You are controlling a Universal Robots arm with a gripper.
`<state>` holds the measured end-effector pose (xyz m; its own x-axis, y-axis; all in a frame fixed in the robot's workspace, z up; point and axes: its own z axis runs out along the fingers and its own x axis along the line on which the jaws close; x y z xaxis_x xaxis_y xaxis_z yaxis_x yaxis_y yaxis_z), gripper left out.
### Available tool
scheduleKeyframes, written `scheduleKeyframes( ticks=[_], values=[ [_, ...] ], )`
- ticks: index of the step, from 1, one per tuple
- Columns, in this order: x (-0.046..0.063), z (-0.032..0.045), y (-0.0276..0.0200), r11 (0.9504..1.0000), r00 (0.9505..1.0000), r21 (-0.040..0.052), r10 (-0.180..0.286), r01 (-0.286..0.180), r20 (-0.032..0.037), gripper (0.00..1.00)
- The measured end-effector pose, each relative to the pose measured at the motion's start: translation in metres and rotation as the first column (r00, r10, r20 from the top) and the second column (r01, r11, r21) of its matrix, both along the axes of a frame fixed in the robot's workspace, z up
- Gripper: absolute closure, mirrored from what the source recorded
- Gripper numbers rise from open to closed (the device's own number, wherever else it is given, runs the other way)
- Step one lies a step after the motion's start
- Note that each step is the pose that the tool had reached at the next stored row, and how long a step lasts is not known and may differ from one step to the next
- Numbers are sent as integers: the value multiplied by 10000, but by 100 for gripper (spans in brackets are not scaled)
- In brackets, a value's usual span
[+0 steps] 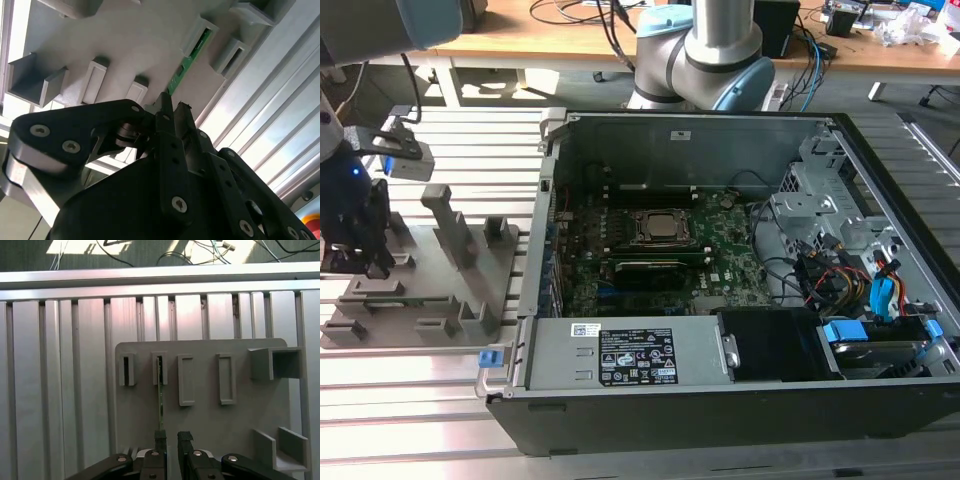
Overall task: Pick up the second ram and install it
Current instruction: 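Pick up the second ram and move it above second insertion slot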
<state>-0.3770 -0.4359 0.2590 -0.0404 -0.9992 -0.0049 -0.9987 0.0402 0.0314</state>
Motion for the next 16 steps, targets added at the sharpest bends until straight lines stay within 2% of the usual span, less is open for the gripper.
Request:
scheduleKeyframes(
  ticks=[6, 16],
  values=[
    [0, -132, 0, 10000, 10000, 0, 0, 0, 0, 76],
    [-4, -260, 0, 10000, 10000, 0, 0, 0, 0, 76]
  ],
)
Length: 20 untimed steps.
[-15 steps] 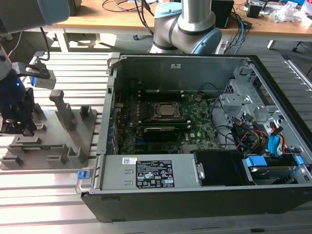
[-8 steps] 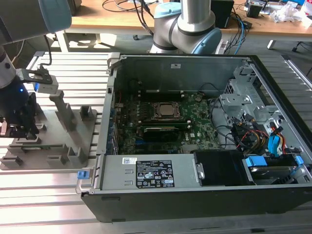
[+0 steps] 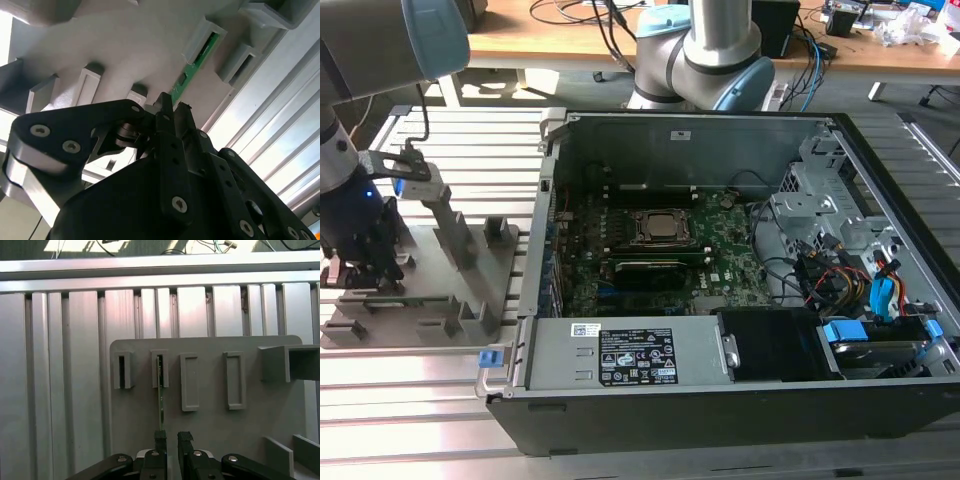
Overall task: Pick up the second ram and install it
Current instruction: 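Pick up the second ram and move it above second insertion slot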
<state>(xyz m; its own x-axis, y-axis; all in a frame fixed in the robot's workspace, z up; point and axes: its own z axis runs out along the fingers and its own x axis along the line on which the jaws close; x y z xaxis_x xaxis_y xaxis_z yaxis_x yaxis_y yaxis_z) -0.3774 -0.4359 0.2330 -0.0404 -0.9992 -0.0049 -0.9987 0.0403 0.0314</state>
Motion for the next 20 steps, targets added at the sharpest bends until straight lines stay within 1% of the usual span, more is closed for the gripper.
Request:
scheduleKeyframes(
  ticks=[2, 3, 5, 7, 12, 15, 17, 18, 20],
  values=[
    [-1, -37, -1, 10000, 10000, 0, 0, 0, 0, 76],
    [-1, -76, -1, 10000, 10000, 1, -1, 1, 0, 76],
    [-4, -127, -5, 10000, 10000, -1, 13, -13, 1, 76],
    [-10, -141, -13, 10000, 10000, 0, 52, -52, 0, 76],
    [-32, -185, -72, 9997, 9997, 1, 226, -226, 0, 76],
    [-35, -216, -91, 9997, 9997, 2, 255, -255, 2, 76],
    [-36, -233, -94, 9997, 9997, 0, 258, -258, 0, 76],
    [-36, -257, -95, 9997, 9997, 3, 260, -260, 1, 76],
    [-36, -281, -95, 9997, 9997, 7, 260, -260, 0, 76]
  ],
)
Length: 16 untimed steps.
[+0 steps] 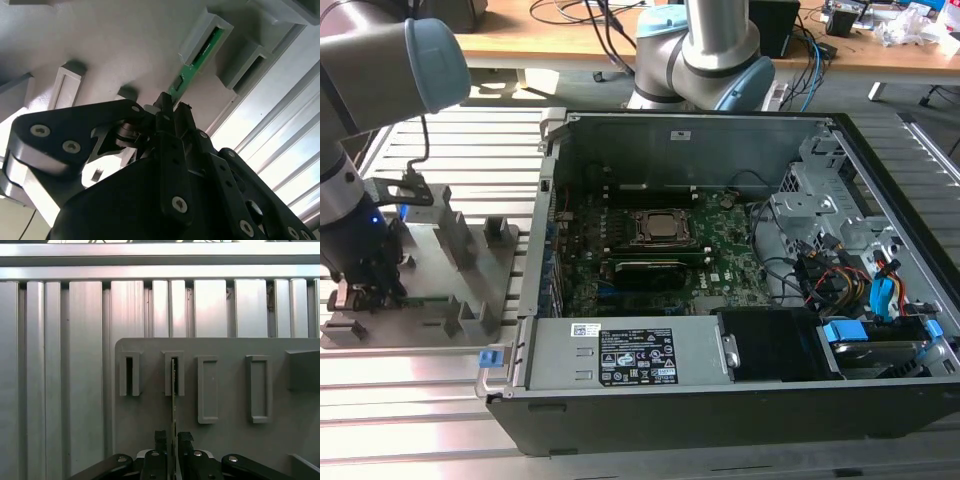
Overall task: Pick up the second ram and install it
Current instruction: 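Pick up the second ram and move it above second insertion slot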
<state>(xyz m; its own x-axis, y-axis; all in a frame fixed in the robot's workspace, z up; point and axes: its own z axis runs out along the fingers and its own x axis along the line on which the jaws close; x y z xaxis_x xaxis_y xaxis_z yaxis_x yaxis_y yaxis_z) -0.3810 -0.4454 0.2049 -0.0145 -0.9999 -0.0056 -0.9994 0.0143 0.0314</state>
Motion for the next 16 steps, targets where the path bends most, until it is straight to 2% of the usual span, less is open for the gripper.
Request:
scheduleKeyframes(
  ticks=[4, 8, 9, 10, 16],
  values=[
    [0, -55, 0, 10000, 10000, 52, 0, 0, -2, 76],
    [0, -58, 0, 10000, 10000, 57, 0, 0, -1, 78],
    [0, -58, 0, 10000, 10000, 58, 0, 0, 0, 84],
    [0, -58, 0, 10000, 10000, 58, 0, 0, -1, 86],
    [0, -59, 0, 10000, 10000, 57, 0, 0, 0, 86]
  ],
)
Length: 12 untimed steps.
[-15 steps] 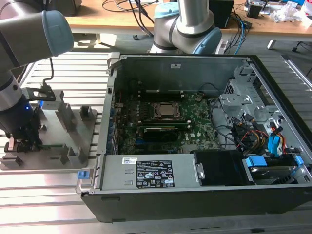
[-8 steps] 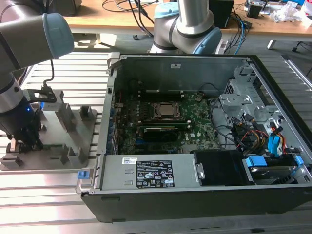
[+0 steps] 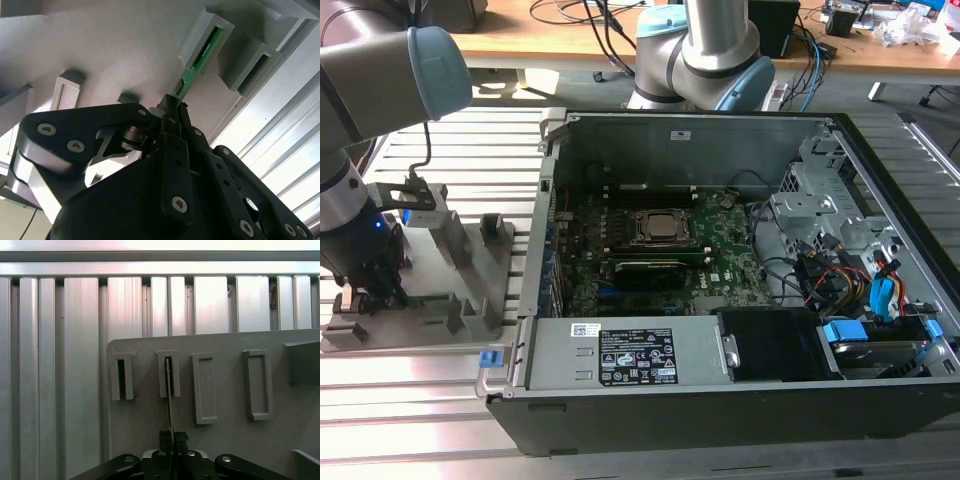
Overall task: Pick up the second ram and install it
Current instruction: 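Pick up the second ram and move it above second insertion slot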
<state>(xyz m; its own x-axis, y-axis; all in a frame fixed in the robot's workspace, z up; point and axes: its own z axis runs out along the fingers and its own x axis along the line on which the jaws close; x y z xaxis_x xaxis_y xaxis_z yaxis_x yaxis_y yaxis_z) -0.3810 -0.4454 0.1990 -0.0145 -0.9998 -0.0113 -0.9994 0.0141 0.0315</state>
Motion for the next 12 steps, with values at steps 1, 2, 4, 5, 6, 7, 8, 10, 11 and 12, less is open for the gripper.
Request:
scheduleKeyframes(
  ticks=[1, 2, 4, 5, 6, 7, 8, 10, 11, 12],
  values=[
    [0, 0, 0, 10000, 10000, 0, 0, 0, 0, 86],
    [0, 0, 0, 10000, 10000, 0, 0, 0, 0, 86],
    [0, -1, 0, 10000, 10000, 1, 0, 0, 0, 86],
    [0, -1, 0, 10000, 10000, 0, 0, 0, 0, 86],
    [0, -1, 0, 10000, 10000, 0, 0, 0, 0, 86],
    [0, -1, 0, 10000, 10000, 0, 0, 0, 0, 86],
    [0, -1, 0, 10000, 10000, 0, 0, 0, 0, 86],
    [0, 0, 0, 10000, 10000, 2, 0, 0, 3, 86],
    [0, 9, 1, 10000, 10000, 3, 0, 0, 3, 86],
    [0, 19, 0, 10000, 10000, 0, 0, 0, 1, 86]
  ],
)
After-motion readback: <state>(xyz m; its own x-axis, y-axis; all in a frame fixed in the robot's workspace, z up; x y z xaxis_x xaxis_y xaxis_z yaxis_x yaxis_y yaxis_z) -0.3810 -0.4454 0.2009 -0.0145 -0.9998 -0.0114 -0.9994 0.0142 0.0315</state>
